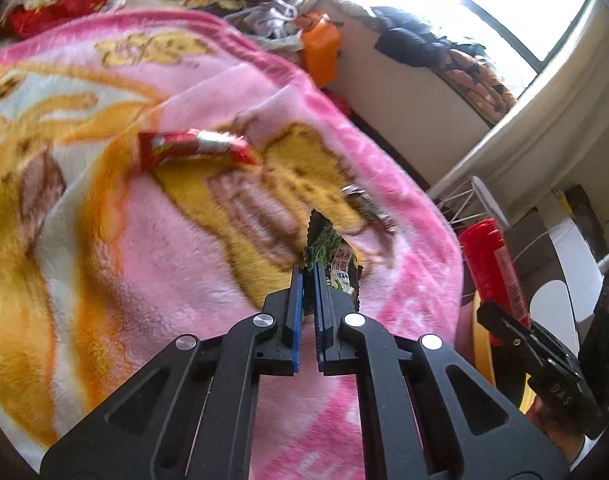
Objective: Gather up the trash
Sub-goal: 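Grasp the red candy tube with the right tool while the left tool grasps the green snack packet, then carry the red candy tube and green packet over the yellow bin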
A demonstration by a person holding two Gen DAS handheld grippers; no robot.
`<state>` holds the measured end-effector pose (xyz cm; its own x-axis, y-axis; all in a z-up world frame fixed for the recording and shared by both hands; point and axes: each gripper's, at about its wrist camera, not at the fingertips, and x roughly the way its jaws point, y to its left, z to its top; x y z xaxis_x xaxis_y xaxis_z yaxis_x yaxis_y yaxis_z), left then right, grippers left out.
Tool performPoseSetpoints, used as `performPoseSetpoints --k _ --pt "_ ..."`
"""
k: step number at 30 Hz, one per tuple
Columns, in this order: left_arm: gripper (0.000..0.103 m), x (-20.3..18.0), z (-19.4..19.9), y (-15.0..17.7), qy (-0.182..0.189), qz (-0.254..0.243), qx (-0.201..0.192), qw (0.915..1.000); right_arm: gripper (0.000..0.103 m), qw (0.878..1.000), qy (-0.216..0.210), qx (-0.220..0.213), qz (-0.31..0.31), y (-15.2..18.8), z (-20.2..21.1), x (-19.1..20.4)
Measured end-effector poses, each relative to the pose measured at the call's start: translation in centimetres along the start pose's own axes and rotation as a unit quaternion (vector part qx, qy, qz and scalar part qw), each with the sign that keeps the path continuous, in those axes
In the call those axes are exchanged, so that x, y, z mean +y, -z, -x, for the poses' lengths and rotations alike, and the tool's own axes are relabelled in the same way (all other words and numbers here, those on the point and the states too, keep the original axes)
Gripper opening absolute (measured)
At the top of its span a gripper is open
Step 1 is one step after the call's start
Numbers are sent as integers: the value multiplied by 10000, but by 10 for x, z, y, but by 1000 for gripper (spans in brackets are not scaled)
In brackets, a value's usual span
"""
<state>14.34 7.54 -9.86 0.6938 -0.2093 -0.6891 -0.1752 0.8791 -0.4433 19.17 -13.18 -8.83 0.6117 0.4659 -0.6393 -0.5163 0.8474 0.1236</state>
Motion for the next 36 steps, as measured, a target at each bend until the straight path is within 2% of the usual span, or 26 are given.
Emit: performPoseSetpoints --k 13,36 --pt "3 -61 20 -2 376 -614 -247 9971 26 9989 206 -324 -280 9 44 -24" --pt "3 -119 36 10 833 -1208 -375 9885 26 9934 554 -752 -658 24 100 -53"
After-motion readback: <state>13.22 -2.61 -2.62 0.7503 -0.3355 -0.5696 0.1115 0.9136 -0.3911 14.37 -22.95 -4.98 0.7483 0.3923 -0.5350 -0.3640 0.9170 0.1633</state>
